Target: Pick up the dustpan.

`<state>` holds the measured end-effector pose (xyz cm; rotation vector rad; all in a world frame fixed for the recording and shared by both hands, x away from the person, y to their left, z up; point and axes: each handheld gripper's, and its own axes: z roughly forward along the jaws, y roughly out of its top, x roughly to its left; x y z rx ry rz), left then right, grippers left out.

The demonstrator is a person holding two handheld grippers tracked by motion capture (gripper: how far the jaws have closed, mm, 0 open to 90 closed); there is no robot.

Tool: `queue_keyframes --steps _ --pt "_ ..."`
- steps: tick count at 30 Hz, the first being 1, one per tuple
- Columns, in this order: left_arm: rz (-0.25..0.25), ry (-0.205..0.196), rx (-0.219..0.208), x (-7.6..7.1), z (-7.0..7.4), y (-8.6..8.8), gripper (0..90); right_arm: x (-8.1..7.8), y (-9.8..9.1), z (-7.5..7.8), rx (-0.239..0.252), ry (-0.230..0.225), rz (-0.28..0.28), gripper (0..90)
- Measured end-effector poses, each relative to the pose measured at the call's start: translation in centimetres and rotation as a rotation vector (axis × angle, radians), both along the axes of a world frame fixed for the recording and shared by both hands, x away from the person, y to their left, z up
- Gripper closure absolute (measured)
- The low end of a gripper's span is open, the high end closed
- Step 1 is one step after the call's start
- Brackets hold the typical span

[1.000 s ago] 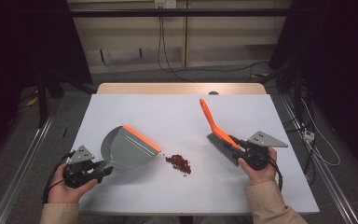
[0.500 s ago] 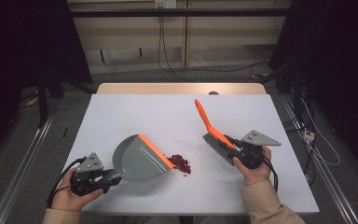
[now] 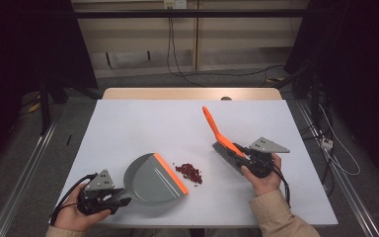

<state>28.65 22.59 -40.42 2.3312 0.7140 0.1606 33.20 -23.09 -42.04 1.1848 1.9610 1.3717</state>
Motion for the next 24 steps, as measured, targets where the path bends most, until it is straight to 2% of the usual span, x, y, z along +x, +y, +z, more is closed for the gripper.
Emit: queue_keyframes --steps 6,7,17,24 --pt "-0.022 0.026 0.024 -0.1 -0.3 -0.3 62.9 0.5 1.0 -0.3 -0.025 0.007 0.000 70.5" --pt "-0.017 0.024 0.014 -0.2 -0.4 -0.4 62.9 0.6 1.2 -0.3 -0.031 0.008 0.002 70.5" --pt "-0.023 0.028 0.008 0.0 -0.6 -0.4 62.9 0.9 2.5 -1.1 -0.080 0.024 0.023 70.5" --pt "-0.042 0.029 0.009 0.2 -0.8 -0.7 62.8 0.9 3.7 -1.4 -0.072 0.021 0.044 70.4"
